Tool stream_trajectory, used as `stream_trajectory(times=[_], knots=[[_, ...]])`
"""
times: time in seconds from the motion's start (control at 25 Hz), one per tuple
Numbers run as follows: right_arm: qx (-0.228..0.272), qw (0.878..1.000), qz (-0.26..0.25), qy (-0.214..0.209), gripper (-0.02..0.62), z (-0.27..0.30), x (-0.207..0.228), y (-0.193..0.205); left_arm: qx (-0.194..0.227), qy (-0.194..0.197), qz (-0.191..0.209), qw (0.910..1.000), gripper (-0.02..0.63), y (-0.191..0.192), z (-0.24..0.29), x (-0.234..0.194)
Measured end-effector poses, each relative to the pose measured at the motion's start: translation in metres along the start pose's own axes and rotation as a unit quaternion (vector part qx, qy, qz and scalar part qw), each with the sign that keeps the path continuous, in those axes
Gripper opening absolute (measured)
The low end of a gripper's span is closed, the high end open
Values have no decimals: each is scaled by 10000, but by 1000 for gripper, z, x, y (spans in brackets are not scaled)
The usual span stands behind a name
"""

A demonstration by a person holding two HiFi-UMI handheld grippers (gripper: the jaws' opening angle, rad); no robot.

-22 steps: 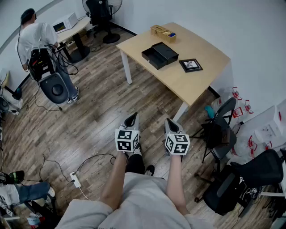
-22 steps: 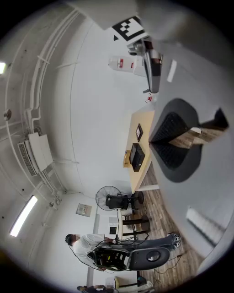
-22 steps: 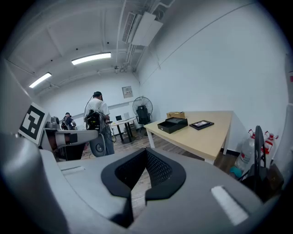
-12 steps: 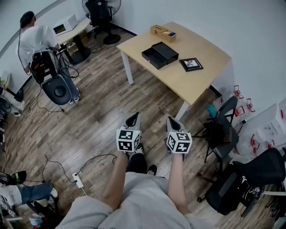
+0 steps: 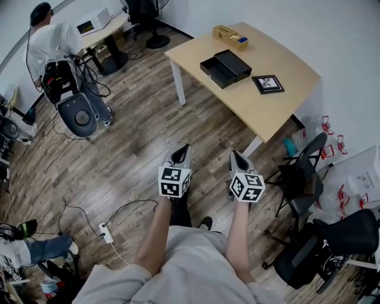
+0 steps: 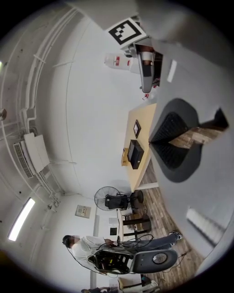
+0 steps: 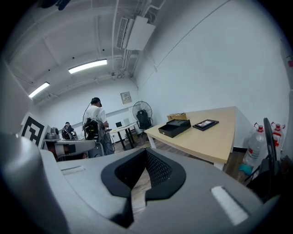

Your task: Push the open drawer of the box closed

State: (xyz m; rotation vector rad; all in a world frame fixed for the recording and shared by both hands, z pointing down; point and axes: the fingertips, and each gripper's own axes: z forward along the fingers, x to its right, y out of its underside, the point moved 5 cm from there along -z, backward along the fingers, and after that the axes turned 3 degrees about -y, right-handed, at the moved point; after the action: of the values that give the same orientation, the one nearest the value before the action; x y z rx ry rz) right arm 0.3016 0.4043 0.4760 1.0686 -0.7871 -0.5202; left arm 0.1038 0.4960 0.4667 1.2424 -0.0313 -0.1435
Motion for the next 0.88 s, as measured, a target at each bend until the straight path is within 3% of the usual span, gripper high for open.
stream_trajectory(times=[0.44,0.88], knots=[[-242,9986,127,451,2,81,39,-24,-21,224,-441,9988,54,-41,110,-64],[-297,9952,182,914,2,182,56,-61,-133,599,-458,9971,54,-77,218,-132]])
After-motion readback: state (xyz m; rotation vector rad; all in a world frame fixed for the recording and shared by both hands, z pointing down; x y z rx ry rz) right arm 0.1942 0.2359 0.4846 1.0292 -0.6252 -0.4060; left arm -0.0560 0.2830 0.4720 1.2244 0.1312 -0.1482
